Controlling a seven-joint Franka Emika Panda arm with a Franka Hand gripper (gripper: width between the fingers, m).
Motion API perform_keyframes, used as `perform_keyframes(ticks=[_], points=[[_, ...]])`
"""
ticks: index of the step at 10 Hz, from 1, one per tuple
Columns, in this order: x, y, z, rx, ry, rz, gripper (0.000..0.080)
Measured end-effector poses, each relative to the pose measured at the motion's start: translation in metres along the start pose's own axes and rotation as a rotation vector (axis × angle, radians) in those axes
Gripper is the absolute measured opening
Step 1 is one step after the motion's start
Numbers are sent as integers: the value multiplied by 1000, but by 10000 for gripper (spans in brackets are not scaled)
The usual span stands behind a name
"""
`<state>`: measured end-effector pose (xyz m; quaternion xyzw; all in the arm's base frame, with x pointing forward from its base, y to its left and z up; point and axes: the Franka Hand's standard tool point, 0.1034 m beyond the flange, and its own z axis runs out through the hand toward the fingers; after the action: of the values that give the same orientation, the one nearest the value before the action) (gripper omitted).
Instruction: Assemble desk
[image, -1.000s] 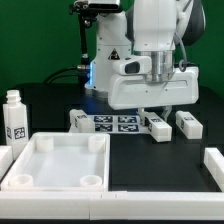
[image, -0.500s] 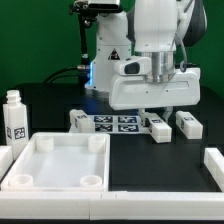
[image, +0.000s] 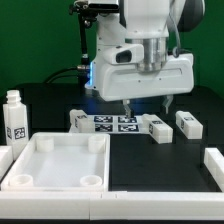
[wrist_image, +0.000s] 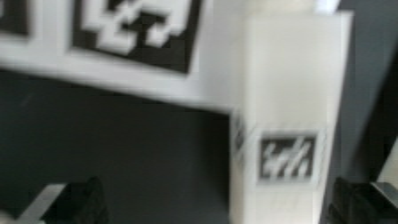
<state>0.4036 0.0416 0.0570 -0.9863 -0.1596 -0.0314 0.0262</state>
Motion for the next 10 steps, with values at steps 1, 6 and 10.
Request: perform_keyframes(ticks=[1, 6, 10], points=[[2, 5, 0, -3, 8, -37, 637], [5, 18, -1, 15, -23, 1, 649], [59, 68, -23, 90, -87, 9, 649]])
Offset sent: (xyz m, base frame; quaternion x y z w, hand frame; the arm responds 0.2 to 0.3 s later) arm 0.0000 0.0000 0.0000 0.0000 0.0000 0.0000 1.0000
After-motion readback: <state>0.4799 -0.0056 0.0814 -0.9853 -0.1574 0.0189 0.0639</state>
